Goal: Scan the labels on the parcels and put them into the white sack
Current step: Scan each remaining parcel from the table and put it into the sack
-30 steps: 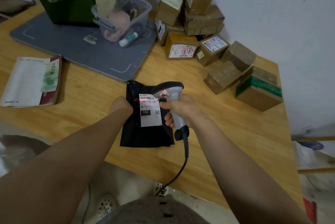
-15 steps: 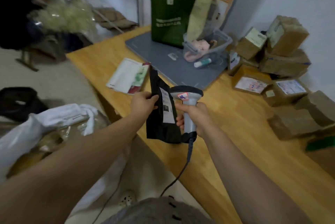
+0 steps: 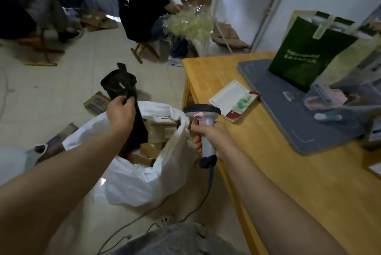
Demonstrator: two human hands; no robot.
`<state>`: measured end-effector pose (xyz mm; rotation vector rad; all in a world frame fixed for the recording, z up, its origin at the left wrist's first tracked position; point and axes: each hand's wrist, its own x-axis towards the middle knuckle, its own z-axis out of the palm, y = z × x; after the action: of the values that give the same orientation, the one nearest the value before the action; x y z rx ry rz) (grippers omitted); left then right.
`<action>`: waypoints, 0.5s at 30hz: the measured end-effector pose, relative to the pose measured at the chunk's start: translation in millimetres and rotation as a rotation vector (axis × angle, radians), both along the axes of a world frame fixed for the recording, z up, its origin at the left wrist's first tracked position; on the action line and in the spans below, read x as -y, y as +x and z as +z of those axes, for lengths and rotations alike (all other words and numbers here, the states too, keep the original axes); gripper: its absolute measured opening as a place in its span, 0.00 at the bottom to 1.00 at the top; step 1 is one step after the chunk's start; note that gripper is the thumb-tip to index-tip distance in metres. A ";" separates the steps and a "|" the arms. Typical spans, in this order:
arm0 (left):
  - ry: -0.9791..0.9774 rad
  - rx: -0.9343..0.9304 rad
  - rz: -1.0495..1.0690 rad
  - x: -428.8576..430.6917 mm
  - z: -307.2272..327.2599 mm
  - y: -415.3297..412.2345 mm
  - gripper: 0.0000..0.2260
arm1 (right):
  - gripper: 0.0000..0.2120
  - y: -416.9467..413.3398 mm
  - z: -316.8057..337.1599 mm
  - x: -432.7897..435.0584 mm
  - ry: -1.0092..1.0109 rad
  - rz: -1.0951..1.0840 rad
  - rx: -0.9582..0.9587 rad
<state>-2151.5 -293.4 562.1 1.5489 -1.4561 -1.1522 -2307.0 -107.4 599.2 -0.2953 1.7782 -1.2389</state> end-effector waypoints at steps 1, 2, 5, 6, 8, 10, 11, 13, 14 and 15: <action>0.024 0.014 0.033 6.7 -4.8 10.2 0.10 | 0.10 3.3 -2.5 4.8 0.007 0.018 0.004; 0.049 0.020 0.063 12.5 -9.5 18.3 0.09 | 0.10 6.0 -5.0 8.5 0.013 0.034 0.005; 0.153 0.000 0.138 26.8 -25.3 34.0 0.09 | 0.10 9.3 -10.9 14.7 0.019 0.048 0.003; 0.199 0.000 0.141 31.1 -31.9 36.5 0.09 | 0.10 8.5 -12.4 14.9 0.023 0.041 0.001; 0.307 0.015 0.097 34.5 -42.1 36.1 0.07 | 0.10 4.9 -15.4 12.9 0.034 0.023 -0.005; 0.406 0.099 -0.018 32.5 -50.2 26.7 0.06 | 0.09 0.1 -17.7 8.2 0.047 -0.009 -0.002; 0.429 0.168 -0.082 29.6 -51.3 20.3 0.08 | 0.09 -1.9 -18.3 6.0 0.051 -0.025 0.003; 0.401 0.226 -0.196 21.7 -51.5 -2.0 0.11 | 0.09 -7.3 -19.7 0.8 0.053 -0.076 0.014; 0.360 0.228 -0.252 15.8 -50.5 -15.0 0.12 | 0.09 -10.2 -20.3 -2.7 0.049 -0.108 0.020; 0.298 0.257 -0.319 8.0 -47.8 -28.7 0.13 | 0.09 -13.3 -20.8 -7.0 0.043 -0.144 0.030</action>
<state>-2180.1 -301.5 514.2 1.7611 -1.8164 -1.4504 -2320.3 -100.3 578.5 -0.1257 1.8234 -1.2970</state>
